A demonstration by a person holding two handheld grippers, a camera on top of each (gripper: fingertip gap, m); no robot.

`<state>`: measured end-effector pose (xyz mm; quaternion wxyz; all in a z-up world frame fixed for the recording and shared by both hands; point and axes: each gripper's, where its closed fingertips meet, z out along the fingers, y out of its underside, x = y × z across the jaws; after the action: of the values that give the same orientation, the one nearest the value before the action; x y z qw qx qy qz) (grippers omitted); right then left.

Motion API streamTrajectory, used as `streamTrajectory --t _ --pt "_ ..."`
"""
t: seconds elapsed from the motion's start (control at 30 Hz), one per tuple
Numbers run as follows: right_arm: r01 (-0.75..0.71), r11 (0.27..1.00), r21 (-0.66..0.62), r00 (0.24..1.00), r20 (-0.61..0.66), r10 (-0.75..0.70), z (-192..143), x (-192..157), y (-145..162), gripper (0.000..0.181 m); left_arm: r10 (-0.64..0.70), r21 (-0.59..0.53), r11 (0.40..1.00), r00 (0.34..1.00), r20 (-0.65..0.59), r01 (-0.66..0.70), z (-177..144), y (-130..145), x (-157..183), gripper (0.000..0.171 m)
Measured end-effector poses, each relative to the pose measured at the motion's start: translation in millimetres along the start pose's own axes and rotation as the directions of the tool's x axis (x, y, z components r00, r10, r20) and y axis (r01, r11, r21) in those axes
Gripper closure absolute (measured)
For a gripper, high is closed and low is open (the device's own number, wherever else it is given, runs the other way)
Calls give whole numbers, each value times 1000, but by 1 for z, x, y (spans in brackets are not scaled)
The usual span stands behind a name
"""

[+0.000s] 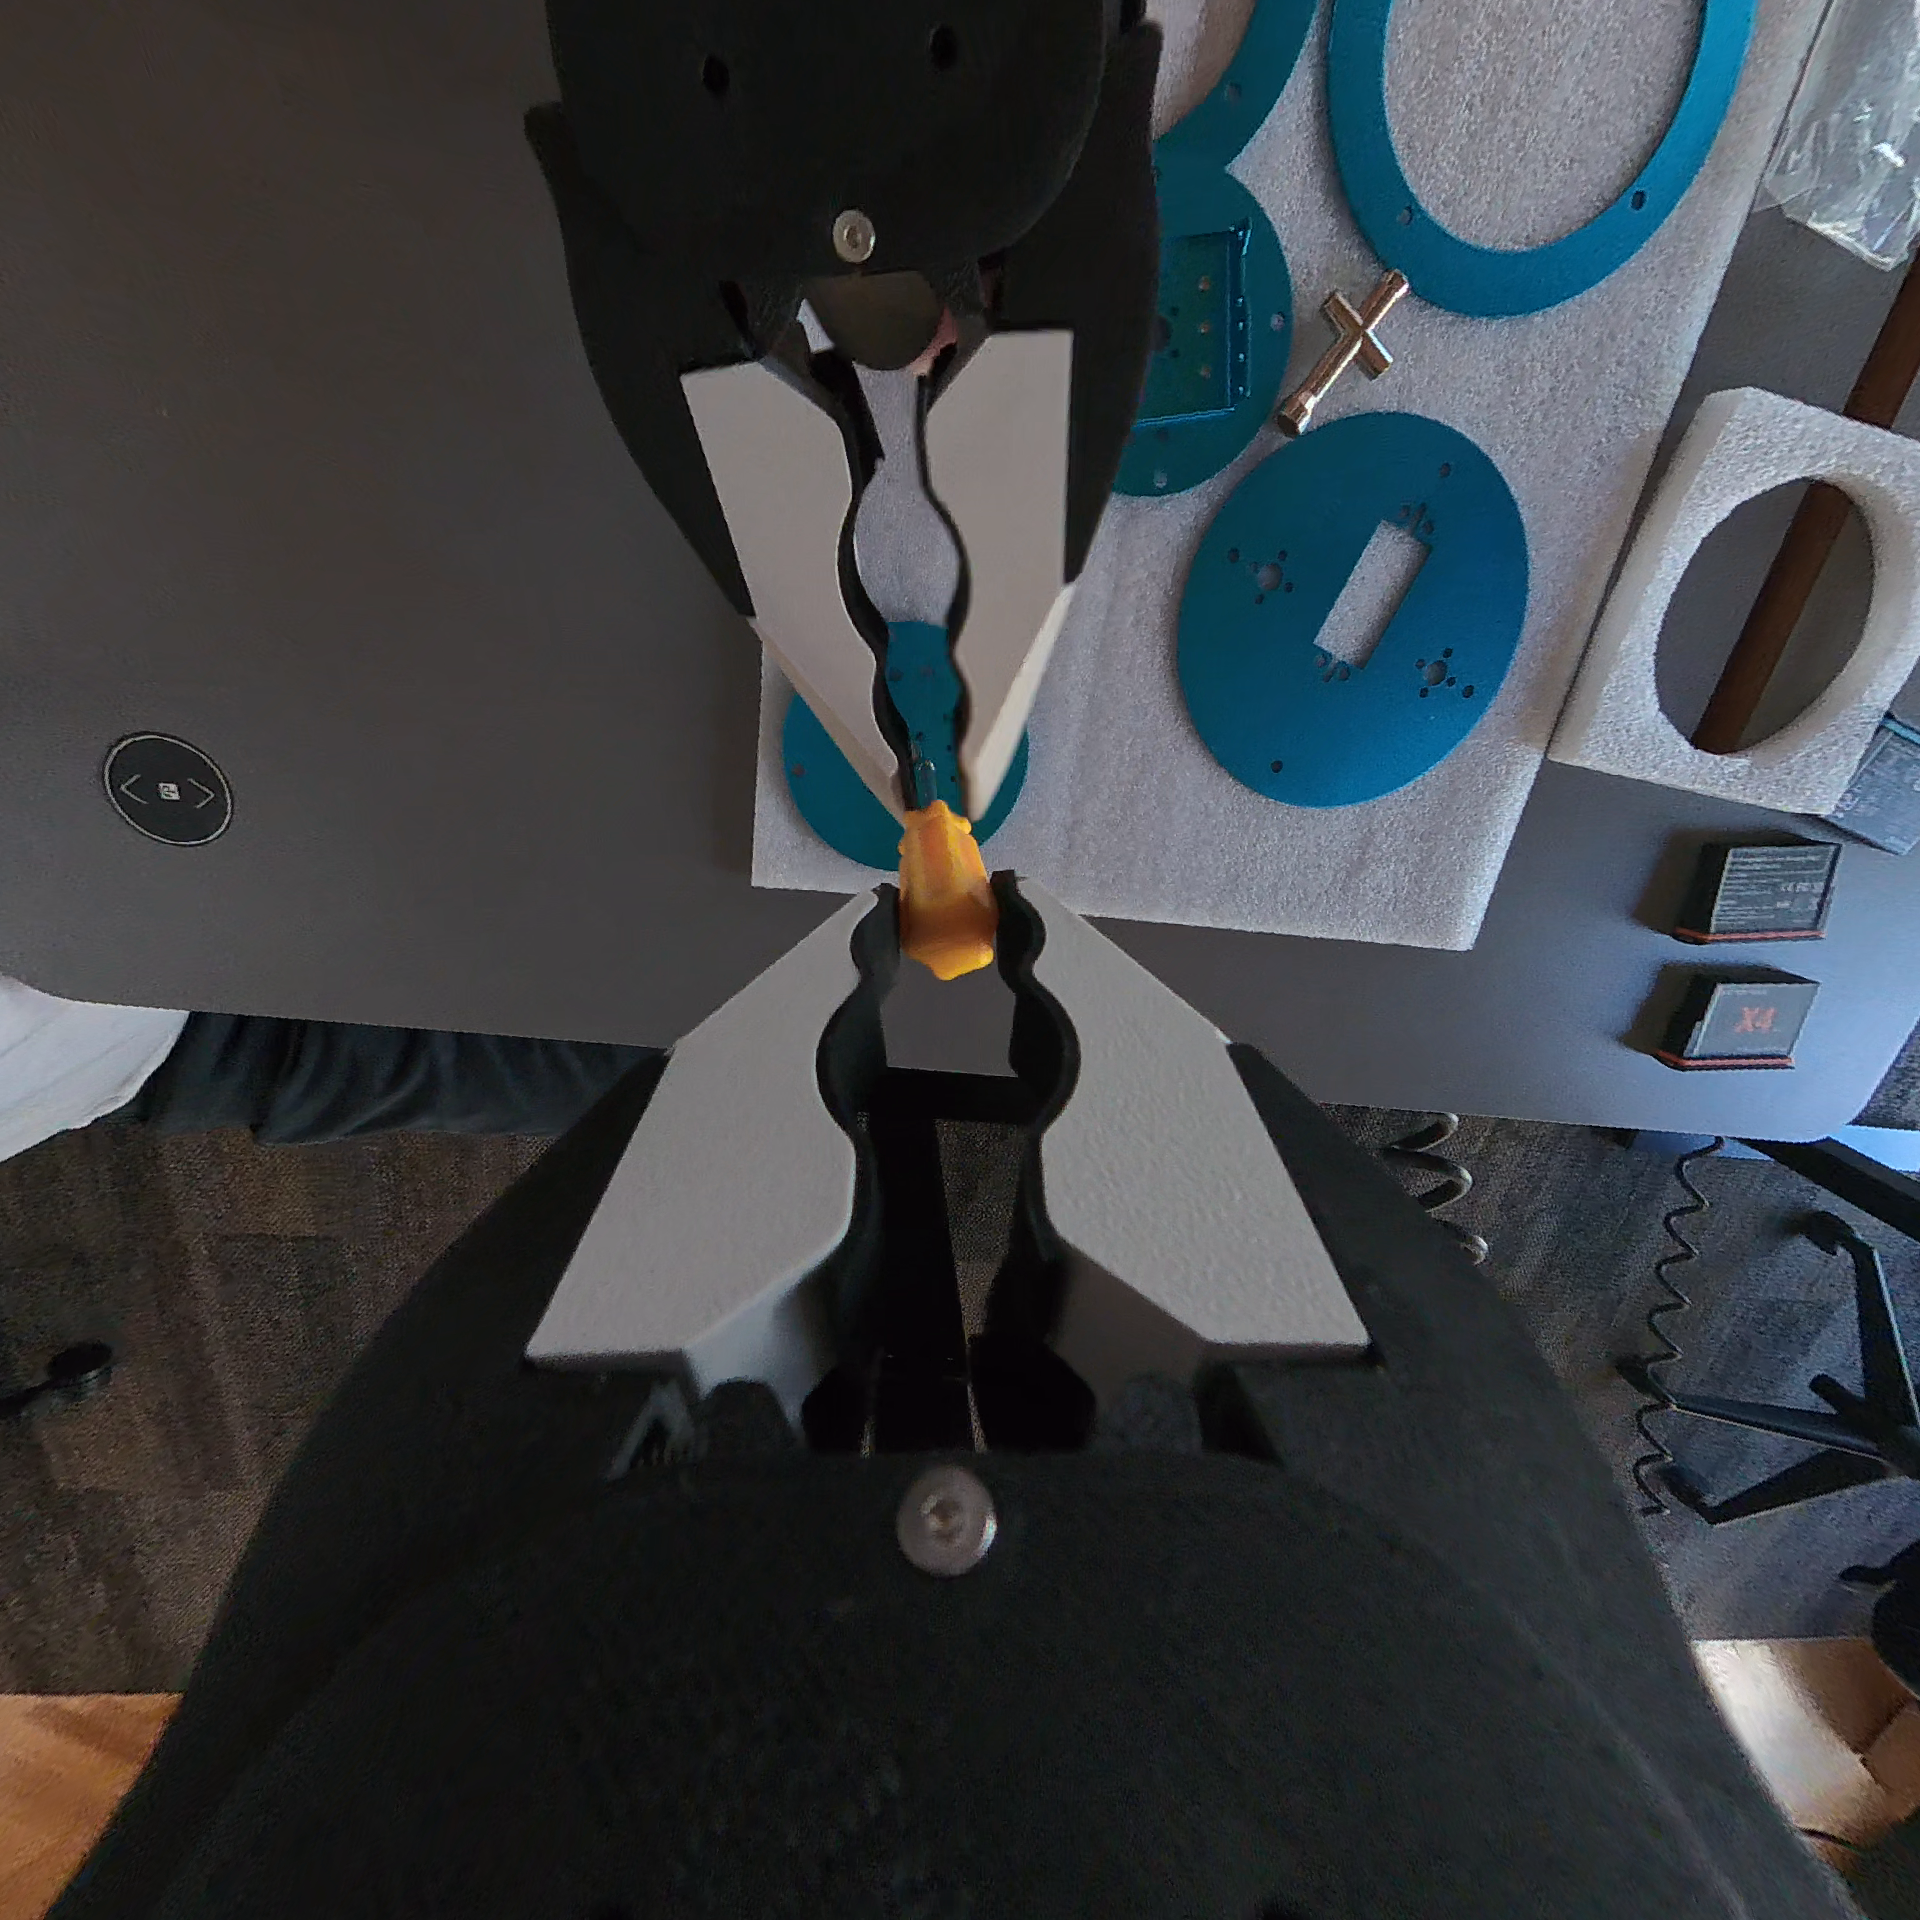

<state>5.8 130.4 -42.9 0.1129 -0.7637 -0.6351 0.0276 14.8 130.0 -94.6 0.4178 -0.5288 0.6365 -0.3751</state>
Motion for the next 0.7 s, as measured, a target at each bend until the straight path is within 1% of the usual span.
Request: streamTrajectory --t 0.03,0.07,0.17,0.23,0.3,0.4,0.5,0.7 --pt "5 1000 0 1000 0 -5 0 0 0 163 -8 -8 1000 1000 11 8 -3 2 -3 141" --pt "5 1000 -2 1000 2 -5 0 -1 0 163 -21 -24 999 1000 11 22 -5 7 -5 126" --pt "14 1000 6 1000 5 -14 0 -3 -1 163 -51 -81 996 998 -48 47 -10 24 0 99" --pt "12 1000 4 1000 8 -12 0 -3 -2 163 -45 -122 992 997 -68 36 -7 35 3 93" --pt "8 1000 5 1000 13 -8 0 -2 -2 163 -44 -190 981 995 -92 26 -2 48 8 91" --pt "9 1000 -1 1000 14 -9 0 -2 -2 163 -22 -271 963 995 -99 -6 5 63 12 99" --pt "14 1000 -8 1000 14 -14 0 -3 -2 163 -11 -279 960 993 -115 -22 7 64 16 110" --pt "19 1000 -15 1000 20 -19 1 -3 -3 164 -22 -284 959 993 -113 -11 7 65 17 113"
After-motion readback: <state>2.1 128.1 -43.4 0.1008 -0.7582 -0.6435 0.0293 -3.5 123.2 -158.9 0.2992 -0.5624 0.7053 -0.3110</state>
